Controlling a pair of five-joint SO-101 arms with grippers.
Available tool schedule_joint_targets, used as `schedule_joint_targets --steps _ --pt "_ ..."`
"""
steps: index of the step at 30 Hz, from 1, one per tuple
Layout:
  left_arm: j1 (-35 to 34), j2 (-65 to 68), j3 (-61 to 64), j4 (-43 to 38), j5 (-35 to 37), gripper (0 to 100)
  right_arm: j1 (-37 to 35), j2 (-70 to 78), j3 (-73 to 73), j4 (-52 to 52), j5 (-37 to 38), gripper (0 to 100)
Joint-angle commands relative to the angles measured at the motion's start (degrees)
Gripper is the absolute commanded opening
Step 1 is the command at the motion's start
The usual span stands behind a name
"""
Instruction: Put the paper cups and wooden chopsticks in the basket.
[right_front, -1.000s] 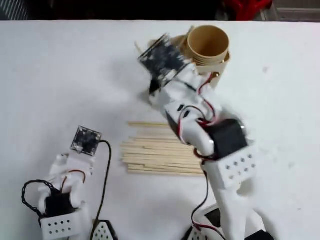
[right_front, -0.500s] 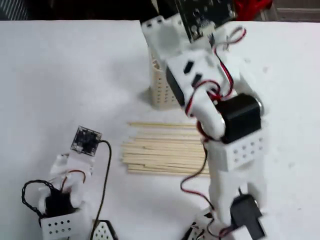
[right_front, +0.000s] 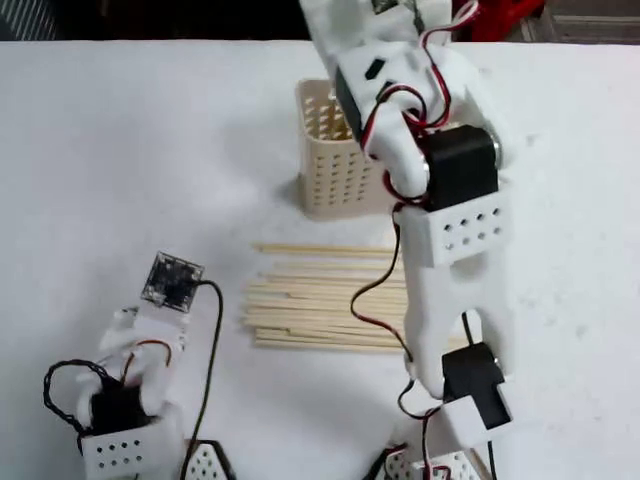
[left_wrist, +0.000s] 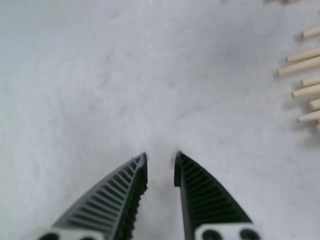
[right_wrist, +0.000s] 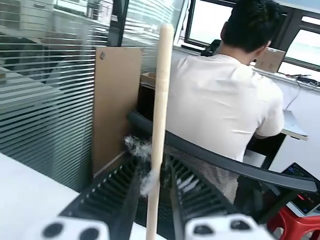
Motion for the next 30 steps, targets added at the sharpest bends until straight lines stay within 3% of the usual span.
schedule_joint_targets --steps 1,15,21,30 --pt "0.7 -0.6 -0.2 0.4 -0.4 11 0.9 -0.3 -1.8 -2.0 -0.4 1.6" --pt "0.7 -0.6 -0.2 0.4 -0.4 11 0.7 2.9 -2.3 -3.1 -0.5 2.3" --pt "0.7 -0.6 -0.2 0.4 -0.4 11 0.5 2.6 -2.0 -2.8 -0.4 15.1" --pt "0.7 -0.6 -0.2 0.4 -0.4 11 0.6 2.4 -2.3 4.7 0.0 5.9"
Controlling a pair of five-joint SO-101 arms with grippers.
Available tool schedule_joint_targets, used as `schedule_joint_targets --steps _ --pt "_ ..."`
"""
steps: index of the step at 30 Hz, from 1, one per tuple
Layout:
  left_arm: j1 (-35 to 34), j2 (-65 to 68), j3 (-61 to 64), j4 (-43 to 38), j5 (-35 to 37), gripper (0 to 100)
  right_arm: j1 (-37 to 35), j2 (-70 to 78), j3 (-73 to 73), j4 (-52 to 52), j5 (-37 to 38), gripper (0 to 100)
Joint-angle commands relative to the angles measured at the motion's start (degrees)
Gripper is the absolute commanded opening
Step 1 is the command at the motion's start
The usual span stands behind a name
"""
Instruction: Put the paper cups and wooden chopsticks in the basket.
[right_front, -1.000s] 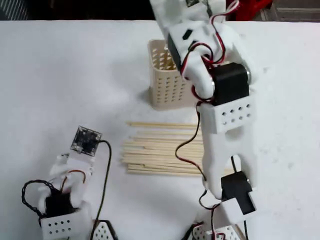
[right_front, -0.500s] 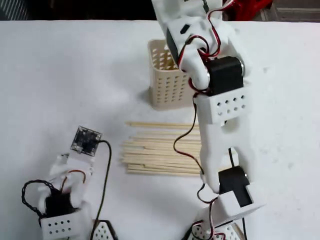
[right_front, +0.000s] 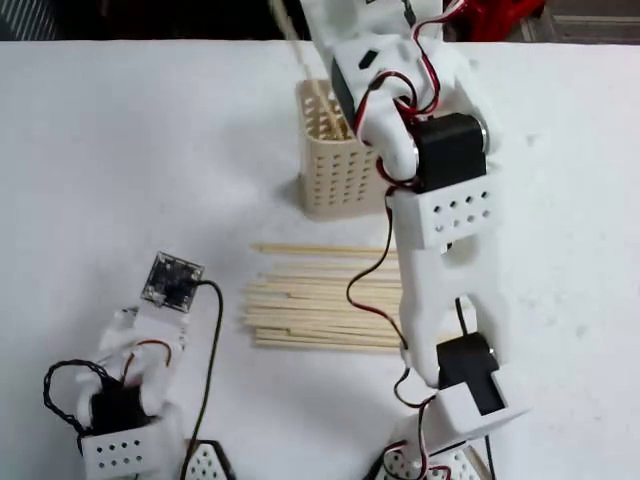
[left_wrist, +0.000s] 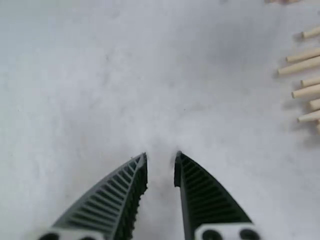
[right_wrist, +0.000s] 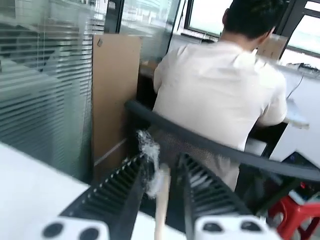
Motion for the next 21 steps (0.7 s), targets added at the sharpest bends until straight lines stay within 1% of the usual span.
schedule_joint_targets --steps 1,5,10,17,19,21 --pt "0.7 -0.6 -0.2 0.4 -0.4 11 0.2 -0.7 -2.1 6.1 0.0 6.0" --pt "0.7 -0.6 -0.2 0.4 -0.4 11 0.1 -0.7 -2.1 17.4 0.0 6.0" --pt "0.7 -0.6 -0.2 0.4 -0.4 11 0.4 -1.0 -2.1 28.0 0.1 6.0" --pt "0.7 -0.6 -0.2 0.4 -0.4 11 -0.7 -5.3 -1.6 42.2 0.4 6.0" --pt "0.7 -0.6 -0.2 0.4 -0.4 11 -1.6 -6.0 -1.1 45.5 3.3 6.0" --pt "0.7 -0.6 -0.2 0.4 -0.4 11 -2.0 -7.6 3.6 45.3 6.7 6.0"
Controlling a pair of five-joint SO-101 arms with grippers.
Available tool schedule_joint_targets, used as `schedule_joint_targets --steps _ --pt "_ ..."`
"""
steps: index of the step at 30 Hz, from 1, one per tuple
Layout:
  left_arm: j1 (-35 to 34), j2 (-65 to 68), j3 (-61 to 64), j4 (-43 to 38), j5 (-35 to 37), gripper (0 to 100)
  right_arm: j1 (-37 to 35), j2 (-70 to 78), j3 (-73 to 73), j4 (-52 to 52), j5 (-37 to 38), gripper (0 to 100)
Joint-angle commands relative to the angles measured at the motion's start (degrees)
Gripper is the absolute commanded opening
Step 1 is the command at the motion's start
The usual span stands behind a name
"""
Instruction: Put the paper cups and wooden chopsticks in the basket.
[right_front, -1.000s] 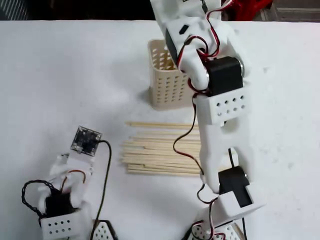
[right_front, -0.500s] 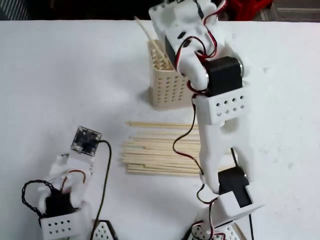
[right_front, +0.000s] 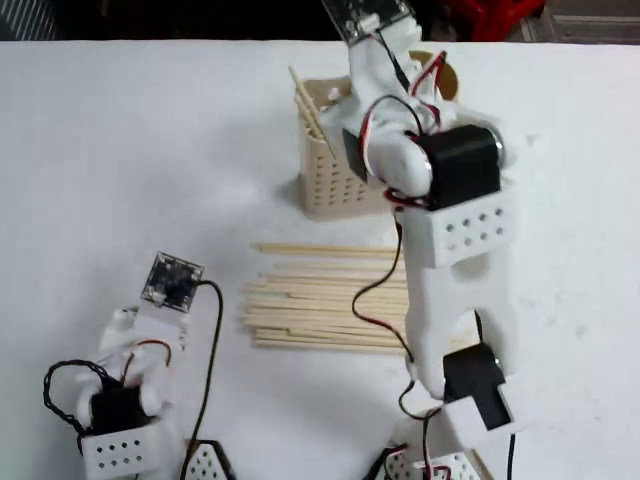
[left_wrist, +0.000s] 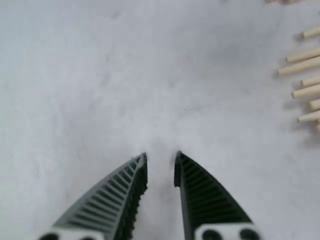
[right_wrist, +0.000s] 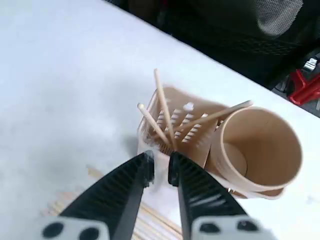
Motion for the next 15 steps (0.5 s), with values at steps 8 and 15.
schedule_joint_targets --steps 8,15 --pt "0.7 -0.6 -0.2 0.4 -0.4 11 -1.9 -12.7 30.9 0.5 10.5 6.0" --pt "0.7 -0.6 -0.2 0.4 -0.4 11 -7.3 -19.6 50.8 -2.4 17.4 6.3"
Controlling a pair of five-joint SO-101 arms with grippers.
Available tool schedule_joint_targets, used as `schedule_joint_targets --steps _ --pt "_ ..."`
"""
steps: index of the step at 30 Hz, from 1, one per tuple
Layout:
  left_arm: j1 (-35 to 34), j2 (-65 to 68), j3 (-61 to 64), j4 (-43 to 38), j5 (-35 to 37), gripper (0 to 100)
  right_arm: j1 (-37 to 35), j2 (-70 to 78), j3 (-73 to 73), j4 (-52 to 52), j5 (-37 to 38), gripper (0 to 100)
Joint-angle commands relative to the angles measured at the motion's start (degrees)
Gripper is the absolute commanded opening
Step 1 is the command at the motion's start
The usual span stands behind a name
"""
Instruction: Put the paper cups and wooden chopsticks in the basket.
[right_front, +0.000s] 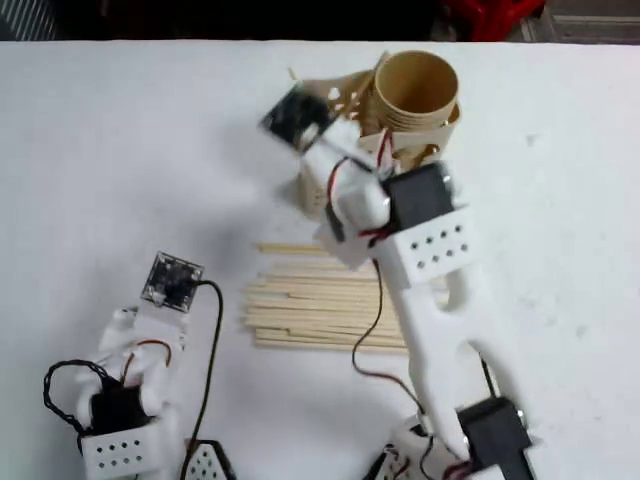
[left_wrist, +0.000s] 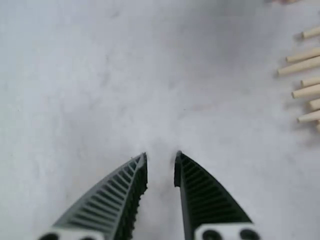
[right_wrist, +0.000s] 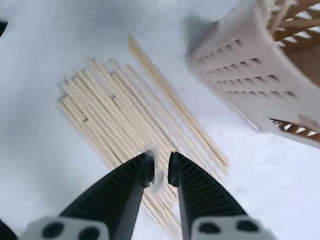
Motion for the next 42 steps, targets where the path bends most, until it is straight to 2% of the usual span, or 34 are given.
schedule_joint_targets --steps 1,6,13,17,20,31,36,42 --pt "0.7 -0.6 -0.2 0.4 -0.4 11 -3.1 -3.8 8.1 -1.9 4.7 7.7" --pt "0.7 -0.6 -0.2 0.9 -0.4 11 -5.1 -3.0 18.8 -8.6 8.6 18.5" --pt "0.7 -0.6 -0.2 1.1 -0.4 11 -7.9 -0.7 36.3 -24.8 13.5 14.2" --pt "0.7 -0.6 -0.2 1.1 -0.4 11 -13.1 -0.2 45.2 -34.1 13.6 14.1" --pt "0.7 -0.6 -0.2 1.1 -0.4 11 -14.2 -0.1 47.9 -38.7 13.5 14.1" --pt "0.7 -0.6 -0.2 1.1 -0.4 11 -13.3 11.0 47.8 -44.8 13.5 14.2" --pt "0.7 -0.6 -0.2 1.1 -0.4 11 -11.9 11.3 47.2 -44.9 13.1 13.5" --pt "0.7 -0.6 -0.2 1.1 -0.4 11 -7.8 5.6 47.3 -44.5 12.5 4.7"
